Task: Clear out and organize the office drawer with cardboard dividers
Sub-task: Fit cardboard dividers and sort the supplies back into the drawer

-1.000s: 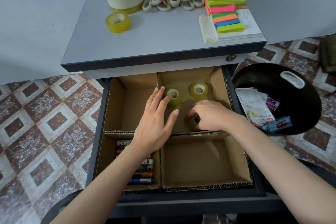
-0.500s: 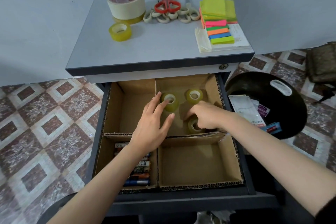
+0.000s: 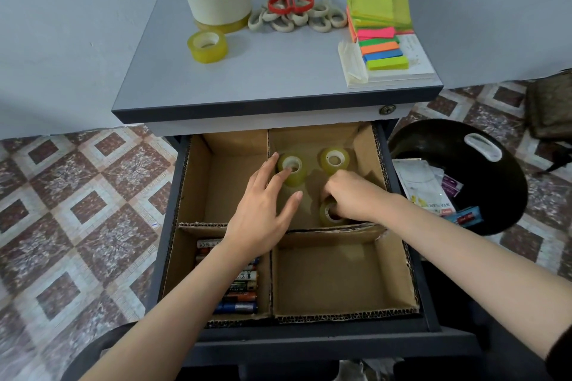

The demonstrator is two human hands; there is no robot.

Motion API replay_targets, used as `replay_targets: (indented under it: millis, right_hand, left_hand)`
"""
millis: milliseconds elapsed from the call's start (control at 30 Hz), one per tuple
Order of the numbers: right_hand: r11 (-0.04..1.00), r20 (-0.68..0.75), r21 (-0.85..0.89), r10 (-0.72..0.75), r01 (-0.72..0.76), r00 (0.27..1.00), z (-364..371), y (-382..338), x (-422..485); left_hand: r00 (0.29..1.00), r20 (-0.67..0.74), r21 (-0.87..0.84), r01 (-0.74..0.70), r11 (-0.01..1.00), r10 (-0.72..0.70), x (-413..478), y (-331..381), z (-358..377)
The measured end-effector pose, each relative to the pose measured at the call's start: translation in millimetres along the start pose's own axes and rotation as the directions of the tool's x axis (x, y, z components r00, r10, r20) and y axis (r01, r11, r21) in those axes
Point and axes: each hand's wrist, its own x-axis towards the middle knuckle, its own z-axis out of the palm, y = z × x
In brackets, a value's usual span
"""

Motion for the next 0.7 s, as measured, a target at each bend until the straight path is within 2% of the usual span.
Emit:
replay_targets:
  millis: [167, 300, 433, 533, 700]
  right_hand:
    - [0.999, 0.009, -0.033, -0.017, 0.017, 1.0, -2.9, -1.1, -1.6]
    - [0.998, 0.071, -0.062, 0.026, -0.022, 0.997, -13.4, -7.4, -5.8]
    - [0.994, 0.204, 0.092, 0.03, -0.05, 0.978, -27.9, -11.1, -5.3]
    - [0.992, 0.194, 0.125, -0.009, -0.015, 0.981, -27.1, -19.5, -9.6]
    - [0.997, 0.199, 0.064, 0.028, -0.042, 0.98, -22.7, -22.1, -16.4]
  left_hand:
    - [1.0, 0.009, -0.003, -0.001, 1.0, 0.001, -0.4, 0.5, -0.9]
    - [1.0, 0.013, -0.002, 0.001, 1.0, -0.001, -1.2, 1.5, -1.7]
    - [1.0, 0.019, 0.004, 0.006, 1.0, -0.006, -0.8, 0.9, -1.6]
    - [1.0, 0.02, 0.008, 0.009, 1.0, -0.009, -1.0, 1.1, -1.6]
    - [1.0, 0.025, 0.007, 0.011, 1.0, -0.012, -1.5, 2.8, -2.6]
